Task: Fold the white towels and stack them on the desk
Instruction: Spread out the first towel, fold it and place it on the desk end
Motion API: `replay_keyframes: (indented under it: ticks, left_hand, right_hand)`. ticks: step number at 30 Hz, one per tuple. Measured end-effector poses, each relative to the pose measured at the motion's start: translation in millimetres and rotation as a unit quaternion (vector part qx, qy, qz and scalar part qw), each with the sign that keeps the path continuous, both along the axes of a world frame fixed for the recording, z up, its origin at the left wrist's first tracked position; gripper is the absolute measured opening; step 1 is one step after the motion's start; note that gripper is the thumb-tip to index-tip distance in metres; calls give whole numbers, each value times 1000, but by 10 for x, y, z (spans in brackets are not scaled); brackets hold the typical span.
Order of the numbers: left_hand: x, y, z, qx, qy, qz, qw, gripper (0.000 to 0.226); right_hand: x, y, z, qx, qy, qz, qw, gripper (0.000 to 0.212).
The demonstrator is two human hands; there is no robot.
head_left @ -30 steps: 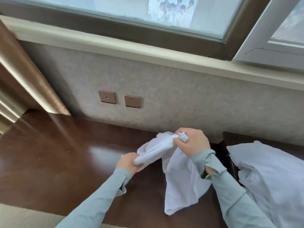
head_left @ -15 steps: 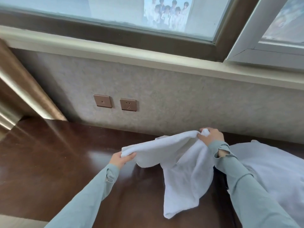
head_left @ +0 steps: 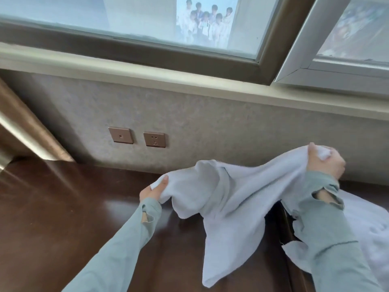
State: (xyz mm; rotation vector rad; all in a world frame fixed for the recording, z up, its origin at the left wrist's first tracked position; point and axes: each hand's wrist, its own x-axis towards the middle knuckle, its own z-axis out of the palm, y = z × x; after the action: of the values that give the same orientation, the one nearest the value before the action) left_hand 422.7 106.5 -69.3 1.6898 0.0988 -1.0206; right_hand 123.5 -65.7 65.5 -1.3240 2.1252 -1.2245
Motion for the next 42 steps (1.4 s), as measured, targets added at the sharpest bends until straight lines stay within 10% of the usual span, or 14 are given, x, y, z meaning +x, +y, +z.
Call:
replay_keyframes:
  ticks: [2, 6, 11, 24, 28, 35, 42]
  left_hand:
    - [-67, -33, 94, -30, 19, -20, 999, 26]
    - [-354, -83, 120, -140, 79, -135, 978, 26]
    - [-691, -89, 23, -135, 115, -145, 973, 27]
    - [-625, -11, 9, -141, 43, -122, 982, 6]
    - [-574, 66, 26, -150, -33, -127, 980, 9]
    - [-670, 59, 9, -157, -60, -140, 976, 9]
    - [-707, -7, 24, -185, -14, -107, 977, 17]
  right_hand:
    - [-48, 38, 59, -72, -44, -1, 996, 49]
    - [635, 457, -263, 136, 88, 200, 966, 25]
    - [1212, 1234, -875, 225, -163, 276, 920, 16]
    - [1178, 1341, -1084, 252, -303, 192, 899, 24]
    - [963, 1054, -676, 35, -406, 68, 911, 19]
    - [1452, 1373, -1050, 16, -100, 335, 937, 12]
    - [1409, 1357, -1148, -62, -72, 355, 930, 10]
